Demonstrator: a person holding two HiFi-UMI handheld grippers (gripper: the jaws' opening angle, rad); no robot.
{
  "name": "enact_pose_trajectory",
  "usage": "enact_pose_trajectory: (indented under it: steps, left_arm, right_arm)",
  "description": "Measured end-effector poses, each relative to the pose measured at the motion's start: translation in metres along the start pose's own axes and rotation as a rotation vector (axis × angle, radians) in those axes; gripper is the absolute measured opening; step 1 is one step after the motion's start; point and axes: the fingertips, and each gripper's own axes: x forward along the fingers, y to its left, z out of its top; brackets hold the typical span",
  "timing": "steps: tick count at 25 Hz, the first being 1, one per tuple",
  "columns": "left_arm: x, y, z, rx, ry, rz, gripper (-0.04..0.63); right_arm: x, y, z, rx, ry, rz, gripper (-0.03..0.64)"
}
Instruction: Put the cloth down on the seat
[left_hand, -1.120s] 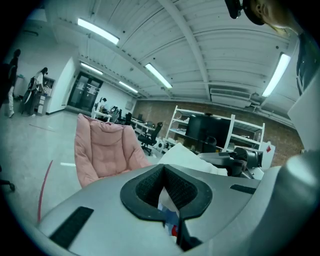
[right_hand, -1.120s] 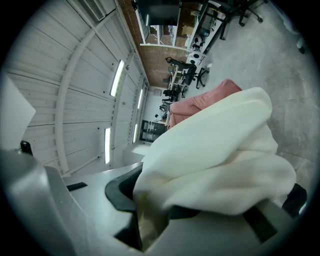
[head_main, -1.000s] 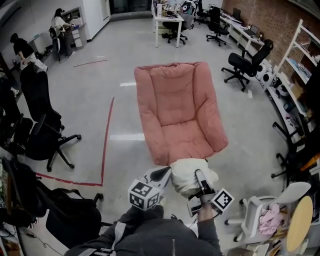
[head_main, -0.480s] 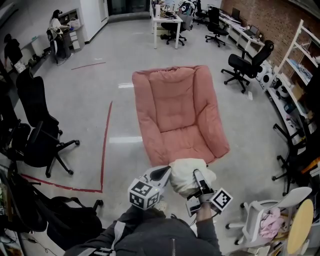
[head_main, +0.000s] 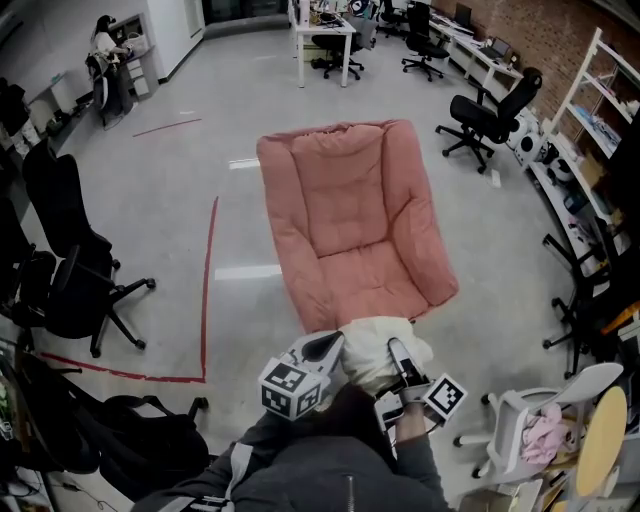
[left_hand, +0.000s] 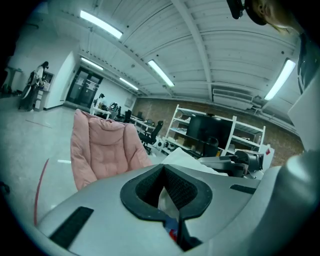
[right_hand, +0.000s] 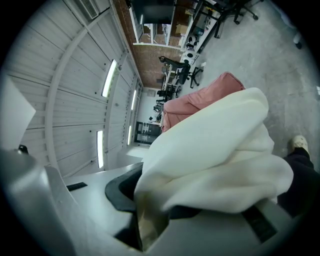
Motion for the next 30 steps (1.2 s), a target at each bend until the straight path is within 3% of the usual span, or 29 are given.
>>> enact_pose_trajectory:
  steps: [16, 30]
  left_arm:
    - [0.029, 0.033, 0.005, -0.035, 0.010, 0.041, 0.005]
    - [0.124, 0.085, 0.048, -0.046, 0.033, 0.075, 0.005]
  right_arm:
    - [0.045, -0.010, 0.014, 0.014, 0.056, 0.000, 0.100]
    - [0.136, -0.025, 0.089, 0.018, 0.107, -0.034, 0.100]
